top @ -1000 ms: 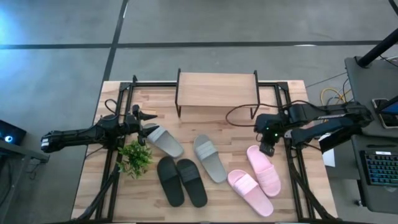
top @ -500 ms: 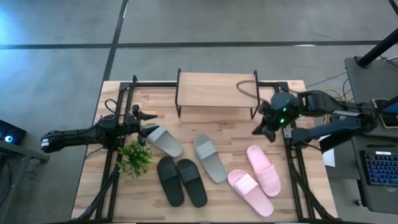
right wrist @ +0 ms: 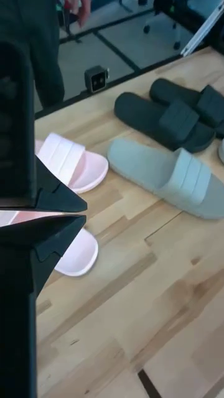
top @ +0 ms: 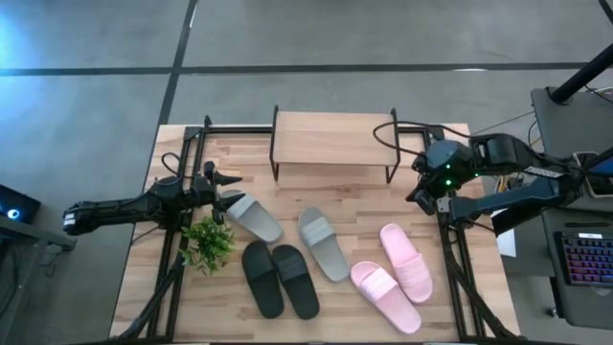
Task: Pick and place slides into the shelf
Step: Put the right pink slide on the shelf
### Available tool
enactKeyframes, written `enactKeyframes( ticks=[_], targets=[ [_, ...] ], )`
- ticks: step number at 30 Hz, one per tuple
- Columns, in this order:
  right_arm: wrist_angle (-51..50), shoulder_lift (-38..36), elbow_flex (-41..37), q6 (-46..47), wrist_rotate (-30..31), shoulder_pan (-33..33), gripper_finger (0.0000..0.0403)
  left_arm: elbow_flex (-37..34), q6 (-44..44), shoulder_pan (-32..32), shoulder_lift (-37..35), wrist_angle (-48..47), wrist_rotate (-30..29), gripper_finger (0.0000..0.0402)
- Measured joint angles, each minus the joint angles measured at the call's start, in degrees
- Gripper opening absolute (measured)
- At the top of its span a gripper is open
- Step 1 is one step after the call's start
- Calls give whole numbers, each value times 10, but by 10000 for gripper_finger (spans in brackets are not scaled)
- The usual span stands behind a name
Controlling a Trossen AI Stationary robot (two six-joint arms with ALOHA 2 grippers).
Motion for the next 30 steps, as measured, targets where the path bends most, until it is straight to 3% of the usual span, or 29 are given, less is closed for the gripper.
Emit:
enactKeyframes(
  ticks=[13, 18, 22, 26, 30],
  targets=[
    [-8, 69, -2, -7, -46, 5, 15, 0, 0, 0, 0, 0, 0, 223],
    [-25, 113, -2, -29, -46, 5, 54, 0, 0, 0, 0, 0, 0, 223],
    [-28, 146, -2, -35, -85, 13, 99, 0, 0, 0, 0, 0, 0, 223],
    [-37, 165, -1, -36, -130, 60, 129, 0, 0, 0, 0, 0, 0, 223],
    [-66, 177, -6, -52, -135, 143, 138, 0, 0, 0, 0, 0, 0, 223]
  ],
)
